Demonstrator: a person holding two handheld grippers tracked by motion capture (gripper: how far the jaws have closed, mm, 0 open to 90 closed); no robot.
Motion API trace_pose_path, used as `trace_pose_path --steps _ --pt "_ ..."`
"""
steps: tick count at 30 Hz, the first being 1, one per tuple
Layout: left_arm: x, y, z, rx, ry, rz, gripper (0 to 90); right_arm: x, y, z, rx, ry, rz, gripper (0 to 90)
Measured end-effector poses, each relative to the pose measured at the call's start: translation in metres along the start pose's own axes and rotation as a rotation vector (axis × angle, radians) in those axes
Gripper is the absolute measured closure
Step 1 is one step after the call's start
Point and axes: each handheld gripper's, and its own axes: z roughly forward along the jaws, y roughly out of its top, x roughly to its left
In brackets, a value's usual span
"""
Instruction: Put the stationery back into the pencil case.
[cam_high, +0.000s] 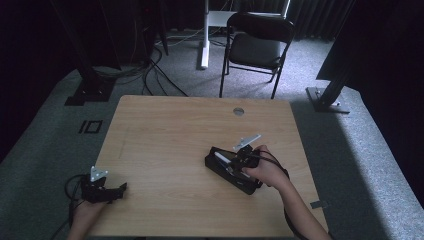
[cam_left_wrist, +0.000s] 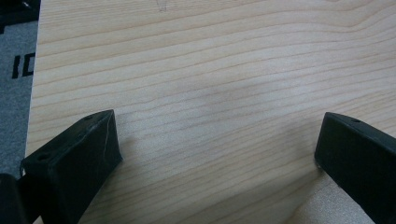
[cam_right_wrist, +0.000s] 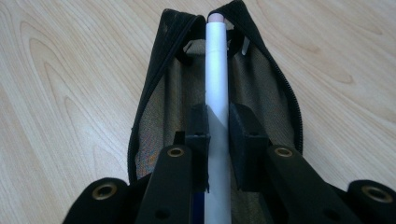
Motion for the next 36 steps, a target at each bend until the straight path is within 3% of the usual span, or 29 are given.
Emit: trace_pose_path --steps 21,29,36 --pt "0.0 0.0 0.0 0.0 0.0 0.0 0.3 0.001 0.003 0.022 0.078 -0.01 -0.007 78.5" --pt "0.0 0.0 0.0 0.0 0.0 0.0 0.3 -0.001 0.002 0.024 0.074 0.01 0.012 76.9" --pt "0.0 0.0 0.0 0.0 0.0 0.0 0.3 -0.001 0.004 0.016 0.048 0.01 0.005 74.6"
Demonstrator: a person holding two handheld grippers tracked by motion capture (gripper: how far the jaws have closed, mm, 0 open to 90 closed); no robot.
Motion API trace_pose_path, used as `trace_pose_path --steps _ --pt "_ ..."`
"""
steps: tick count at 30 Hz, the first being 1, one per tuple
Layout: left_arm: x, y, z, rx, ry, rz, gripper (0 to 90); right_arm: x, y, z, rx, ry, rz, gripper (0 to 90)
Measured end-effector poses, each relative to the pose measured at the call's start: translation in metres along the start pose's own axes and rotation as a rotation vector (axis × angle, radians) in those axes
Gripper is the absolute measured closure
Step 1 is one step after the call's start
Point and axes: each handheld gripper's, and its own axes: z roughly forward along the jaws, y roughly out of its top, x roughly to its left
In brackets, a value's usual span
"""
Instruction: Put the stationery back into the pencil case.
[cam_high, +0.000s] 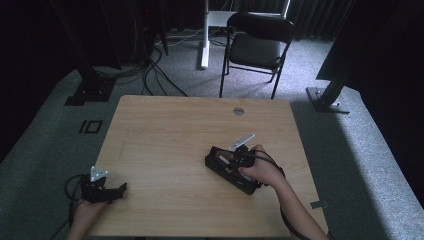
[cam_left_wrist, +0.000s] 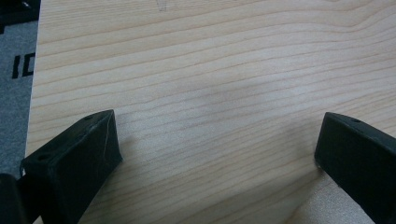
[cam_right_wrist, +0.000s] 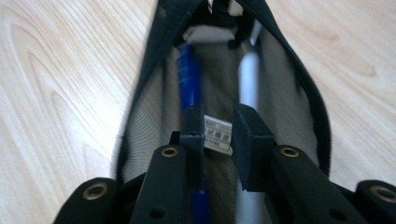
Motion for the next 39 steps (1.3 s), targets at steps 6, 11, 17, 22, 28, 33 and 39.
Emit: trace_pose_path --steps 6,11,17,22,28,33,39 --pt "0.0 0.0 0.0 0.0 0.0 0.0 0.3 0.003 0.004 -0.016 -0.066 -0.003 -0.009 72.2" --pt "0.0 0.0 0.0 0.0 0.0 0.0 0.3 0.001 0.004 -0.026 -0.121 -0.006 -0.011 67.5" --pt "0.0 0.0 0.0 0.0 0.0 0.0 0.3 -0.005 0.002 -0.031 -0.177 -0.015 0.02 61.3" --pt "0.0 0.0 0.0 0.0 0.0 0.0 0.3 -0.006 0.002 -0.032 -0.216 -0.005 0.027 57.7" --pt "0.0 0.0 0.0 0.0 0.0 0.0 0.3 -0.01 0.001 -0.032 -0.278 -0.019 0.088 46.6" --pt "0.0 0.0 0.0 0.0 0.0 0.0 0.3 -0.016 0.0 -0.032 -0.312 -0.047 0.127 36.8" --pt "0.0 0.0 0.0 0.0 0.0 0.0 0.3 -0.02 -0.003 -0.029 -0.315 -0.076 0.148 33.9"
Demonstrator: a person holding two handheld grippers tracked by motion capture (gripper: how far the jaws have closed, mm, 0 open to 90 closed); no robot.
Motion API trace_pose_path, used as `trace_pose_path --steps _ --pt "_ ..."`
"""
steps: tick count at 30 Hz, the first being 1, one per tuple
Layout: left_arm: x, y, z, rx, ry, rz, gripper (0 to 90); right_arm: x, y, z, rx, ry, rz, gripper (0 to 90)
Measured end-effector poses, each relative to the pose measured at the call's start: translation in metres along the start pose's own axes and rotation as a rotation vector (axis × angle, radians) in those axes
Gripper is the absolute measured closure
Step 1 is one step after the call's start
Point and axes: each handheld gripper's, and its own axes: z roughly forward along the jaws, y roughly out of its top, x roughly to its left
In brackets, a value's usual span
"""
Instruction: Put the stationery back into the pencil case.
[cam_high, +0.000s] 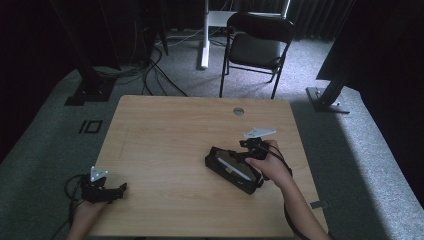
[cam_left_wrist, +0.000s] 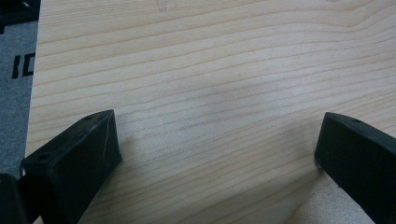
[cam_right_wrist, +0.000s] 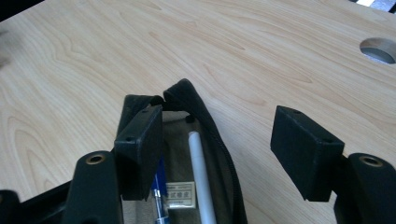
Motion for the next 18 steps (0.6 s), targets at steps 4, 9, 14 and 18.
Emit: trace_pose_path --steps 4,9,14,18 --pt "0.0 0.0 0.0 0.0 0.0 0.0 0.3 -0.003 -0.003 0.001 -0.009 -0.012 0.018 33.1" --pt "0.0 0.0 0.0 0.0 0.0 0.0 0.3 -0.009 -0.005 0.0 -0.014 -0.026 0.031 32.6" --pt "0.0 0.0 0.0 0.0 0.0 0.0 0.3 -0.013 -0.007 -0.003 -0.022 -0.044 0.045 32.0" --pt "0.0 0.0 0.0 0.0 0.0 0.0 0.3 -0.018 -0.01 -0.005 -0.026 -0.05 0.064 31.7"
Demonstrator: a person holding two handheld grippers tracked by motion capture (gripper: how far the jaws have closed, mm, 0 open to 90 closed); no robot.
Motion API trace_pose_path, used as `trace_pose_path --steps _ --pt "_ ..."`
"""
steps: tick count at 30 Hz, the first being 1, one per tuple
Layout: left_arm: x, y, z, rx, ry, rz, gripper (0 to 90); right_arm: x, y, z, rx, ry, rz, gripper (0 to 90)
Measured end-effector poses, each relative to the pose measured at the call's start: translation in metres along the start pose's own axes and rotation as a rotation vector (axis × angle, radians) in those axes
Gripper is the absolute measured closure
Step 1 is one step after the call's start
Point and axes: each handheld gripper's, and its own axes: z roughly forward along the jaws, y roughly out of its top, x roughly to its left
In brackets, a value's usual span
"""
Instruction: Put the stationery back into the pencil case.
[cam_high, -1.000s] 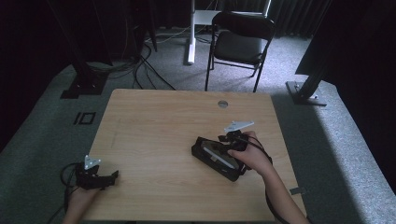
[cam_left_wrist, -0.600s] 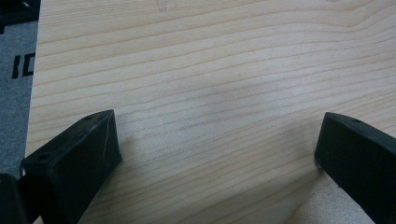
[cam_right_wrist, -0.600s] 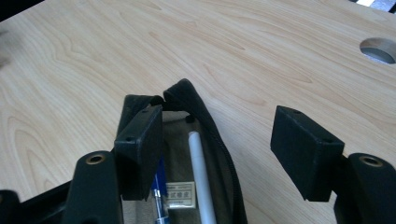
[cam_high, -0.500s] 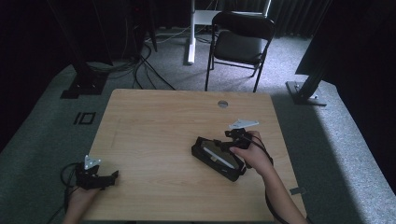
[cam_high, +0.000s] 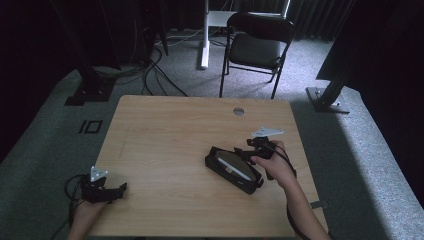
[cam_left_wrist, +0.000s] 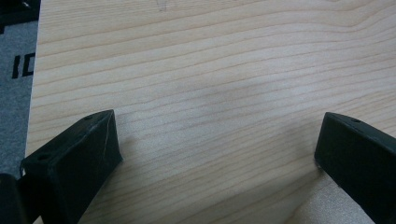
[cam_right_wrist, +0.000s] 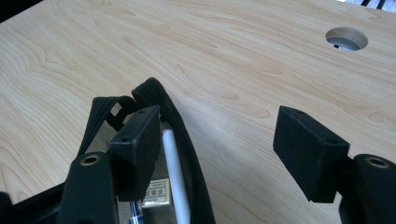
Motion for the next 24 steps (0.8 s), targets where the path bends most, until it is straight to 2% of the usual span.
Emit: trace_pose_path --steps 10,24 --pt "0.0 0.0 0.0 0.0 0.0 0.0 0.3 -0.01 -0.006 -0.007 -0.013 -0.024 0.032 31.9" --pt "0.0 0.0 0.0 0.0 0.0 0.0 0.3 -0.026 -0.024 -0.012 -0.021 -0.07 0.082 31.9"
